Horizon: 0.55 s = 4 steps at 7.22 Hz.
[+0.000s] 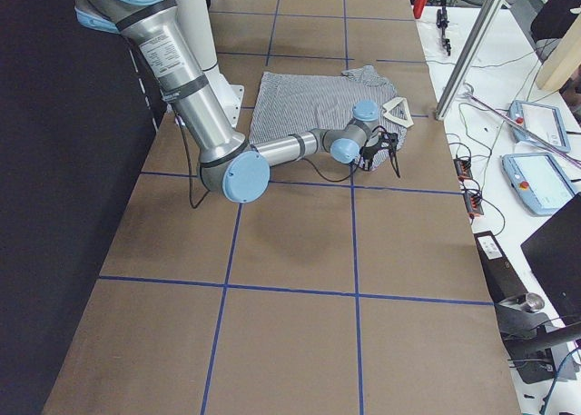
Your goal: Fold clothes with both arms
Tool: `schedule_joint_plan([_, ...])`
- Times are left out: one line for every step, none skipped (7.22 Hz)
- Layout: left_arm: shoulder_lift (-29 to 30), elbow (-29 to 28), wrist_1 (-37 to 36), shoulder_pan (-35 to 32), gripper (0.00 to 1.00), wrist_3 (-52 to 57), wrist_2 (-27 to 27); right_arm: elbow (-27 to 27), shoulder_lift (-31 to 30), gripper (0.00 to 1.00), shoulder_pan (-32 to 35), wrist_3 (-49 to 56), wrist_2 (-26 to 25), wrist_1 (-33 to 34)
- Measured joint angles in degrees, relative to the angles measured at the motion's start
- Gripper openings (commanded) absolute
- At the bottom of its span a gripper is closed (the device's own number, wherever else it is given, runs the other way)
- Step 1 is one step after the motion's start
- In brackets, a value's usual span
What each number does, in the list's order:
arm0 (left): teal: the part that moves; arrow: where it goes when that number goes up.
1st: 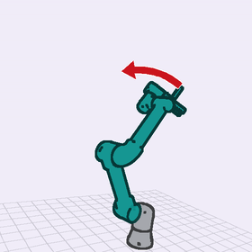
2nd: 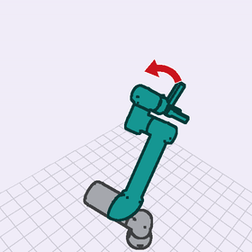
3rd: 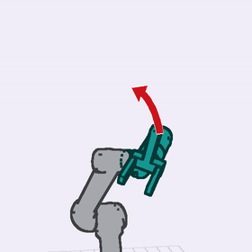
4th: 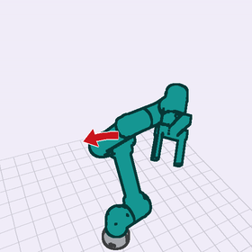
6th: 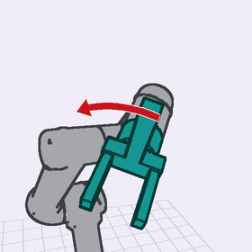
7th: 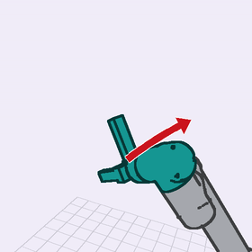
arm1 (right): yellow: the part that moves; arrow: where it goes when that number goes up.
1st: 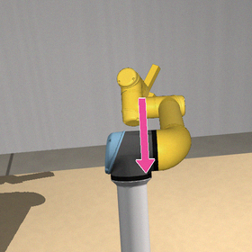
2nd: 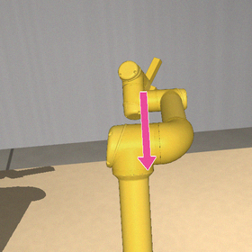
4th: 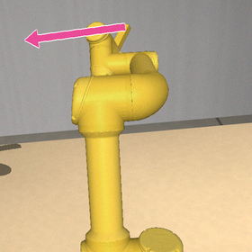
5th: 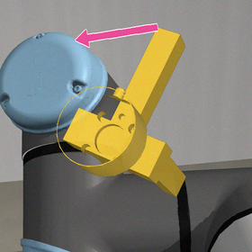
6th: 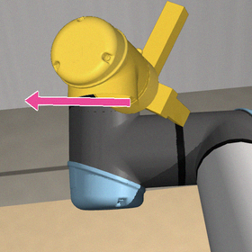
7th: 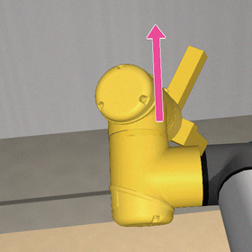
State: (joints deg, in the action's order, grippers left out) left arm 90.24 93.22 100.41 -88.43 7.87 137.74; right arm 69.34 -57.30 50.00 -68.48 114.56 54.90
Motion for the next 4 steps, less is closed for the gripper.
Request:
schedule_joint_plan([0.0,0.1,0.0,0.0,1.00,0.0,0.0,1.0,1.2,0.00,-0.1,-1.4,0.0,0.0])
schedule_joint_plan([-0.1,0.4,0.0,-0.1,1.00,0.1,0.0,2.3,2.5,0.00,-0.4,-4.3,-0.1,0.3])
schedule_joint_plan([-0.1,0.5,0.2,-0.1,1.00,0.1,0.0,2.5,4.6,0.00,-1.6,-7.4,-0.9,0.8])
schedule_joint_plan([-0.2,0.7,0.8,-0.2,1.00,0.0,0.1,1.0,7.5,0.00,-3.4,-9.9,-3.7,1.3])
